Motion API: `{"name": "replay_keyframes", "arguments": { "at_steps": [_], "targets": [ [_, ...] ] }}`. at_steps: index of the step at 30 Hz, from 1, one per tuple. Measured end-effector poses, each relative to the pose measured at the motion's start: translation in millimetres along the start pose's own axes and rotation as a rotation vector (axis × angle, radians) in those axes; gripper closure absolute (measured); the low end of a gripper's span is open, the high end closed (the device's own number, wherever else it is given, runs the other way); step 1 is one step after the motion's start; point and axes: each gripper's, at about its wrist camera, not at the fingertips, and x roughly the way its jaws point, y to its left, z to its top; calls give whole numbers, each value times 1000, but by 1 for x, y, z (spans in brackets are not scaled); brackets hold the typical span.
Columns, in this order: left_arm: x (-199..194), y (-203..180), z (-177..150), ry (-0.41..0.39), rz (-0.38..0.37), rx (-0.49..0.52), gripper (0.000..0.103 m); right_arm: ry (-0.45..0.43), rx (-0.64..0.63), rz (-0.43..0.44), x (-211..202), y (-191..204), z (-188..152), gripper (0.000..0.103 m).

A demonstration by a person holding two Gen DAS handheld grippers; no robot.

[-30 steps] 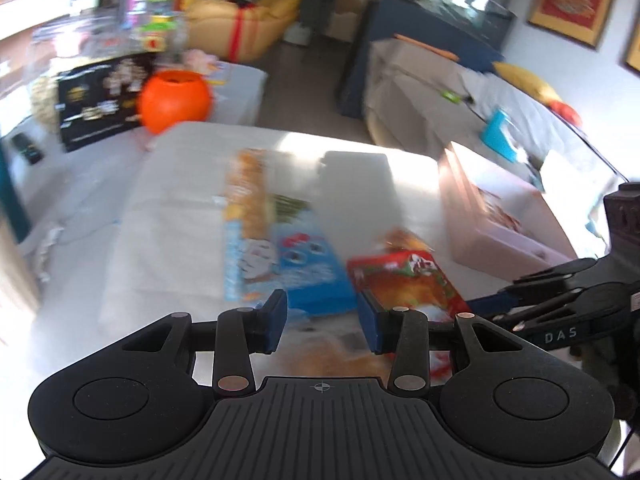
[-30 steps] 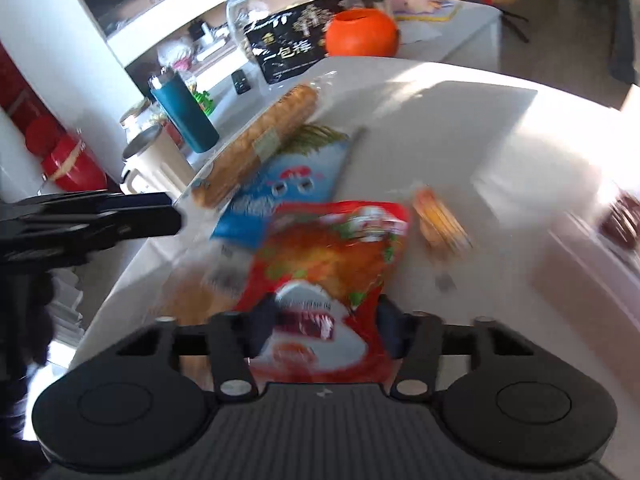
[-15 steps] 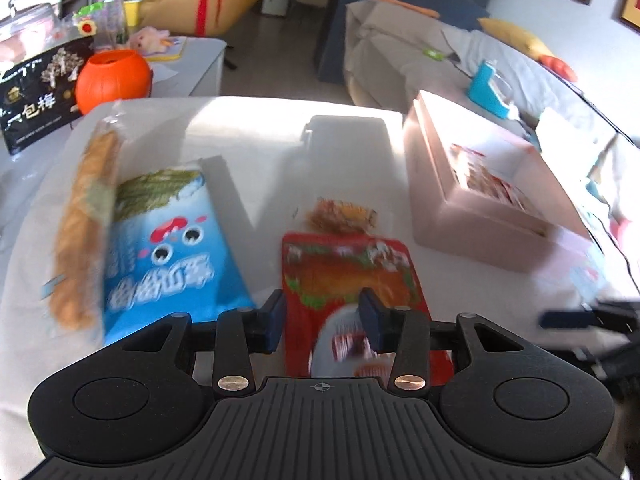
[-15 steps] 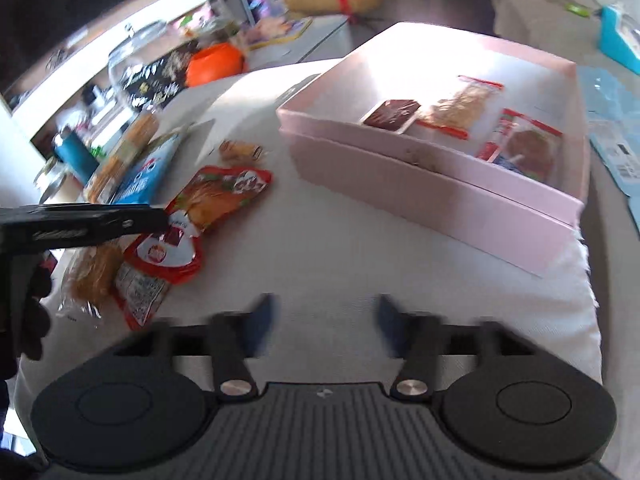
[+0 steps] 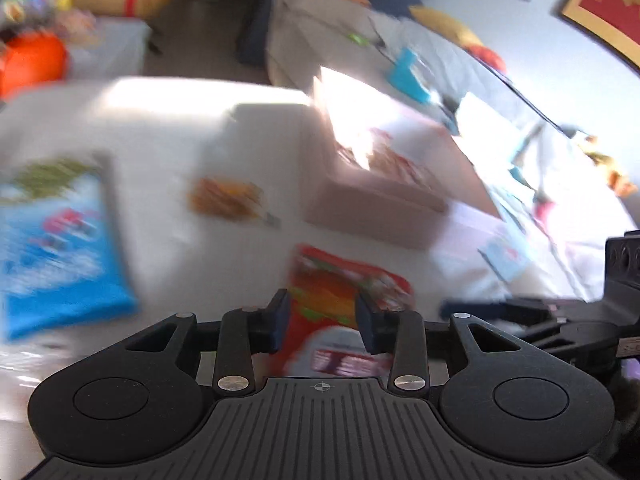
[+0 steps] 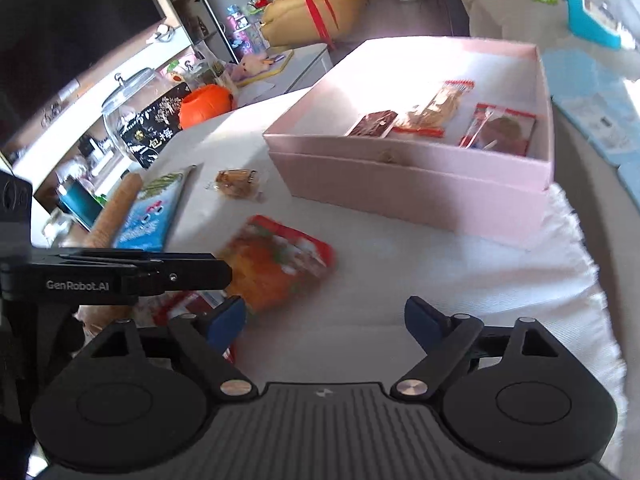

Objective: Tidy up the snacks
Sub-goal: 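Grasp the red chicken-leg packet by its end with the right tool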

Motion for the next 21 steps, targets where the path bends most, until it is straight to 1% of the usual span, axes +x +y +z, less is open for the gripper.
{"name": "replay_keyframes", "arguments": {
  "at_steps": [1, 2, 4, 5, 6, 8, 11, 13, 15, 17, 18, 19, 21],
  "targets": [
    [-9, 2, -1, -23, 47, 15, 64, 20, 16, 3, 6, 4, 1, 12],
    [-17, 4, -2, -40, 96, 30, 64, 17, 21, -11, 9, 9, 2, 4],
    [-31, 8, -8, -51, 166, 45, 64, 26, 24, -34, 18, 25, 4, 2],
    [-37, 10, -10, -49, 185, 43, 64, 33, 22, -46, 24, 33, 7, 0],
    [-43, 14, -13, -45, 196, 37, 64, 35, 20, -66, 30, 41, 9, 0],
    [-54, 21, -20, -45, 216, 20, 64, 31, 3, -127, 41, 58, 13, 0],
    [-71, 32, -27, -67, 265, -12, 64, 22, -90, -235, 61, 83, 14, 0],
    [-85, 42, -29, -107, 311, -45, 64, -3, -159, -291, 69, 94, 9, 0],
    [-100, 57, -31, -156, 365, -86, 64, -27, -205, -298, 71, 96, 5, 0],
    [-110, 71, -32, -192, 417, -148, 64, -17, -232, -265, 67, 91, 4, 0],
    [-112, 77, -32, -195, 426, -178, 64, -9, -248, -256, 64, 88, 3, 0],
    [-114, 82, -34, -186, 415, -201, 64, -7, -257, -249, 60, 80, 2, 0],
    [-112, 83, -38, -147, 336, -218, 64, -12, -271, -248, 49, 69, -4, 0]
  ]
}}
